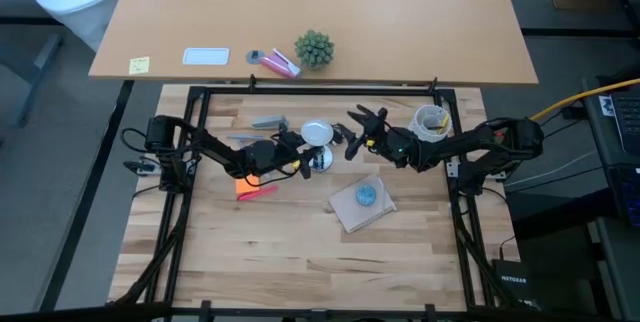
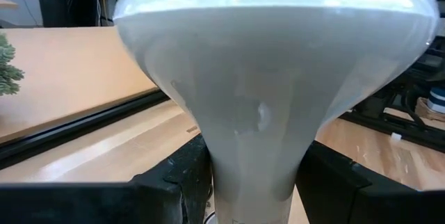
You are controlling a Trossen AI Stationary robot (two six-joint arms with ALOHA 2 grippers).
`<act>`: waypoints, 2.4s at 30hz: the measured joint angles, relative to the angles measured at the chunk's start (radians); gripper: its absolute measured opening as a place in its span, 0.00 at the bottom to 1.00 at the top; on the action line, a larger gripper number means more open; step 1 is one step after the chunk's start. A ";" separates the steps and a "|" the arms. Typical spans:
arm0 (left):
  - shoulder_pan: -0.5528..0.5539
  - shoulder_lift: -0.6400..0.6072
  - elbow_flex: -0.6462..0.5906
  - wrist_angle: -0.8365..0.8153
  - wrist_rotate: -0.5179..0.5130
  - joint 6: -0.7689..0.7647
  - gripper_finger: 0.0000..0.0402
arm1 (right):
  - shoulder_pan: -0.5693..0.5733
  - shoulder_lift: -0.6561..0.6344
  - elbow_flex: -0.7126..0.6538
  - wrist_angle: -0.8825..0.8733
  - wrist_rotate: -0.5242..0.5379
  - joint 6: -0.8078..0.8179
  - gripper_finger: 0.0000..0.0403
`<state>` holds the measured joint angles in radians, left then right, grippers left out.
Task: Screw lightbulb
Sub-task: Insert the lightbulb into the lamp
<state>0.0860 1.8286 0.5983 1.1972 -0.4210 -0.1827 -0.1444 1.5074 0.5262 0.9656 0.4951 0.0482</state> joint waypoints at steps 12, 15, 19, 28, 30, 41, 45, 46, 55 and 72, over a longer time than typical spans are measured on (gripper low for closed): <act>0.000 0.000 0.000 0.019 0.000 -0.001 0.42 | 0.000 0.000 0.000 0.001 -0.132 0.034 0.59; 0.000 0.000 0.000 0.019 0.000 -0.001 0.42 | 0.000 0.000 0.000 0.004 -0.149 0.035 0.59; 0.000 0.000 0.000 0.019 0.000 -0.001 0.42 | 0.000 0.000 0.000 0.004 -0.155 0.035 0.59; 0.002 0.000 0.038 -0.058 -0.004 0.017 0.42 | -0.001 0.000 0.000 0.010 -0.191 0.036 0.59; 0.002 0.000 0.052 -0.089 -0.005 0.029 0.42 | -0.001 0.000 0.000 0.010 -0.192 0.036 0.59; 0.002 0.001 0.063 -0.131 -0.005 0.033 0.42 | 0.000 0.000 0.000 -0.018 -0.193 0.034 0.59; 0.002 0.001 0.063 -0.158 -0.008 0.025 0.42 | 0.000 0.000 0.000 -0.038 -0.193 0.033 0.59; 0.002 0.001 0.063 -0.165 -0.008 0.023 0.42 | 0.000 0.000 0.000 -0.043 -0.193 0.033 0.59; 0.001 0.001 0.063 -0.167 -0.009 0.015 0.42 | 0.000 0.000 0.000 -0.055 -0.193 0.033 0.59; 0.001 -0.003 0.063 -0.175 -0.010 0.034 0.42 | 0.000 0.000 0.000 -0.057 -0.224 0.033 0.59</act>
<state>0.0868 1.8259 0.6617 1.0220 -0.4305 -0.1483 -0.1444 1.5070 0.5266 0.9081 0.2713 0.0814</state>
